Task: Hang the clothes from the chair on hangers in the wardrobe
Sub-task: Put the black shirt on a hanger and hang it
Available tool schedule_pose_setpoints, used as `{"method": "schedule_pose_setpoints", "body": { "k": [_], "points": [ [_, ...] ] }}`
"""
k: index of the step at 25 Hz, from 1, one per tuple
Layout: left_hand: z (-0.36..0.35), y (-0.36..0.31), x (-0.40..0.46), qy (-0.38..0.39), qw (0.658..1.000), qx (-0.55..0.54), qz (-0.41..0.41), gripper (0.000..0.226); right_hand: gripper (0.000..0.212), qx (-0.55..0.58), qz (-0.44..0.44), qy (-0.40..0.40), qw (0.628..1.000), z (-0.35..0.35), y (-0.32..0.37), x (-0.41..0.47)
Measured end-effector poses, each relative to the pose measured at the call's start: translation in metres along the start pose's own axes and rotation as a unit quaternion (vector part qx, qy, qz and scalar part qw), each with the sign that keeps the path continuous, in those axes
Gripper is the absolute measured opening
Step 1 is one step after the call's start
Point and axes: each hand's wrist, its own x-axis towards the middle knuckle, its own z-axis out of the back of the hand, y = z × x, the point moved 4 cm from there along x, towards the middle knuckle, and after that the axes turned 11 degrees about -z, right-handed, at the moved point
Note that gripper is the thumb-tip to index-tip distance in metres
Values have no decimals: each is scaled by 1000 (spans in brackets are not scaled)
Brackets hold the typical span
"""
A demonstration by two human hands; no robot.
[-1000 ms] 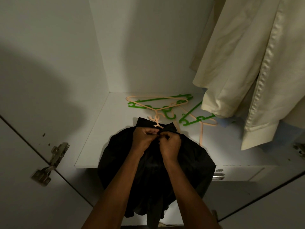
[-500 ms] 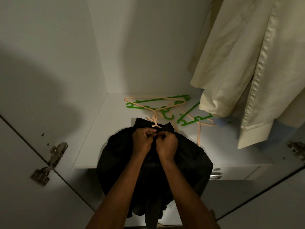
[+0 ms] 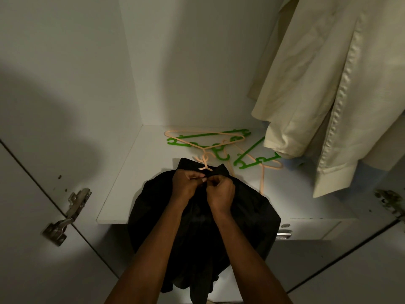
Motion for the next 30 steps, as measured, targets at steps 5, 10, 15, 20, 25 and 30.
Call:
{"method": "schedule_pose_setpoints", "body": {
  "k": [5, 10, 15, 20, 25, 30],
  "points": [
    [7, -2, 1, 29, 998, -49, 34, 17, 6, 41, 2, 11, 999, 0, -2, -1],
    [7, -10, -2, 39, 998, -27, 32, 10, 8, 53, -4, 11, 999, -1, -3, 1],
    [5, -10, 1, 76, 993, 86, -20, 13, 10, 23, -2, -3, 1000, -2, -2, -2],
    [2, -12, 7, 87, 971, 208, -74, 8, 21, -26, -5, -3, 1000, -3, -2, 1],
    [-3, -7, 7, 94, 959, 251, -87, 13, 25, -37, -5, -1, 999, -2, -1, 2],
    [-6, -6, 3, 80, 952, 270, -118, 17, 22, -20, 7, -11, 1000, -1, -1, 0]
  ]
}}
